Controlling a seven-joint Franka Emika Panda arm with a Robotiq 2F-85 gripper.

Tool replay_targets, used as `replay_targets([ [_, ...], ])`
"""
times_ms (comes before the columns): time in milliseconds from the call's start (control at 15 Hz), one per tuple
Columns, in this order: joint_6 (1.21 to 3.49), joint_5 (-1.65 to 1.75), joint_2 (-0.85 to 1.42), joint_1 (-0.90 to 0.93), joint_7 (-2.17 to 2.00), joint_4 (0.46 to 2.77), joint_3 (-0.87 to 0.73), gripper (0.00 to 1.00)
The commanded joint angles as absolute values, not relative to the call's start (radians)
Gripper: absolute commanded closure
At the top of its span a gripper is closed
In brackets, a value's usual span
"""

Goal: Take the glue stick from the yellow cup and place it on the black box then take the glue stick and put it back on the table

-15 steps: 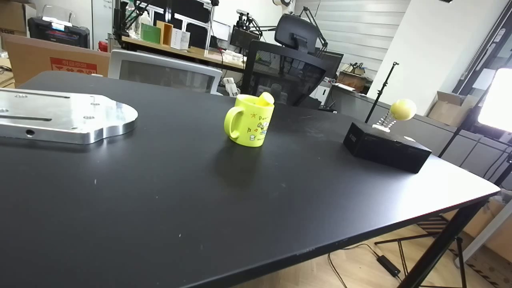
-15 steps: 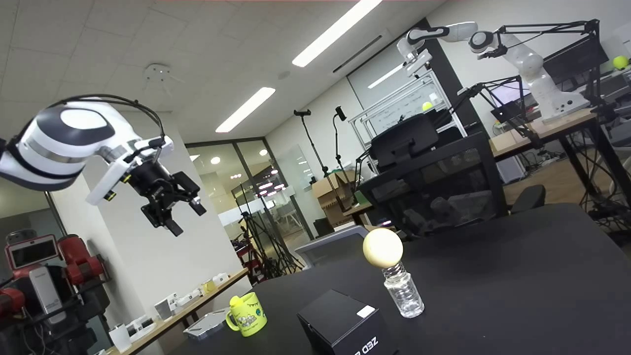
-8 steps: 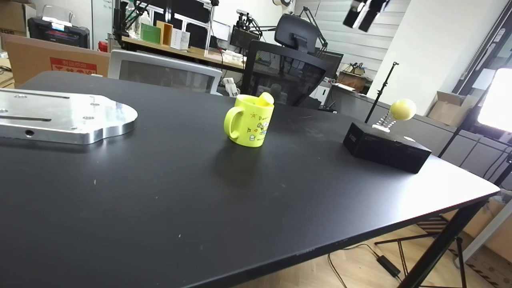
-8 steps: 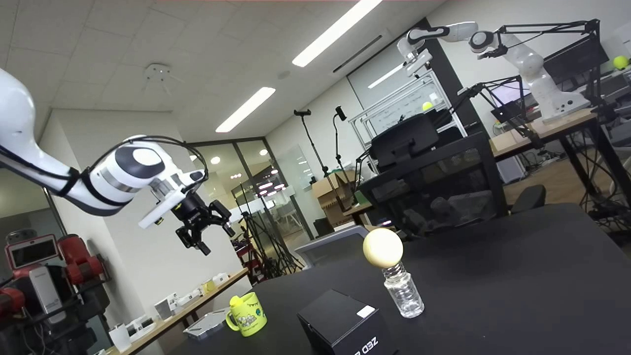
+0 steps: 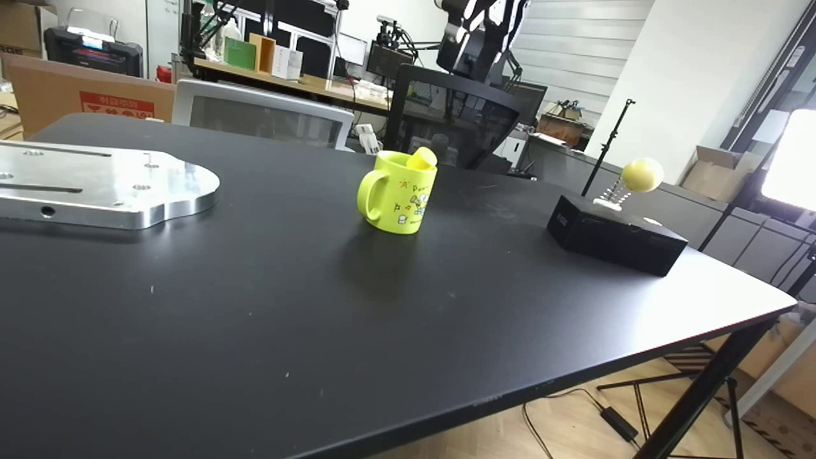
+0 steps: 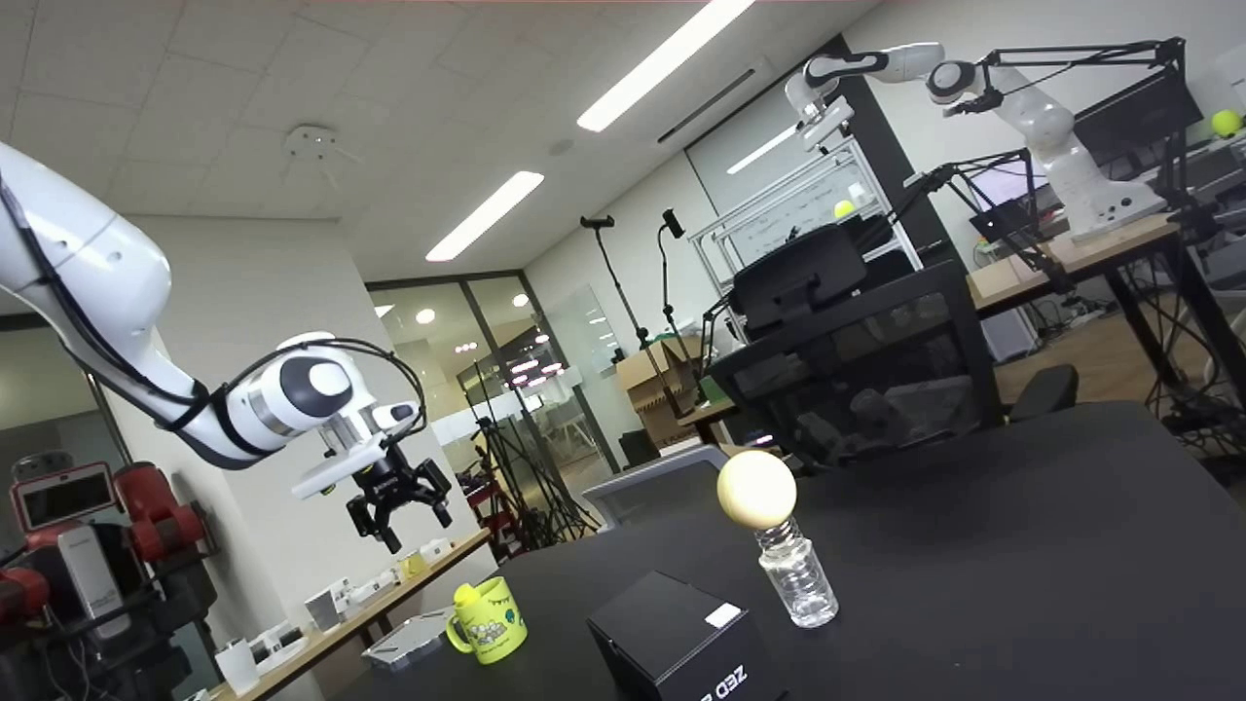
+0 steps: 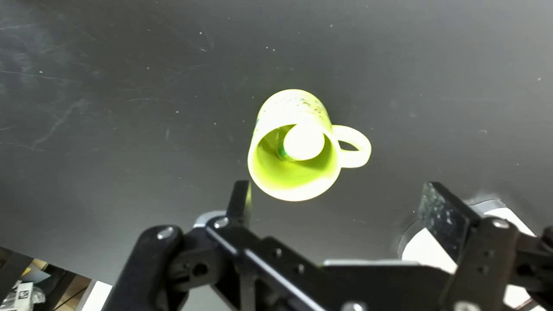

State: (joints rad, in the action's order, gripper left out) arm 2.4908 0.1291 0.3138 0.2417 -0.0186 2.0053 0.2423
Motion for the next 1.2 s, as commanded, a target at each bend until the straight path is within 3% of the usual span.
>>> replay_targets([
  [0,2.503,0.128,0.39,0.273,-0.016,1.947,0.231,0.0],
  [933,2.57,0.249,0.536,0.356,-0.051,1.9,0.135,0.0],
  [1000,2.584,0.252,0.543,0.36,-0.054,1.899,0.13,0.25],
  [1067,2.596,0.263,0.55,0.367,-0.06,1.898,0.12,0.25],
  [1133,2.601,0.265,0.556,0.369,-0.058,1.896,0.119,0.33],
])
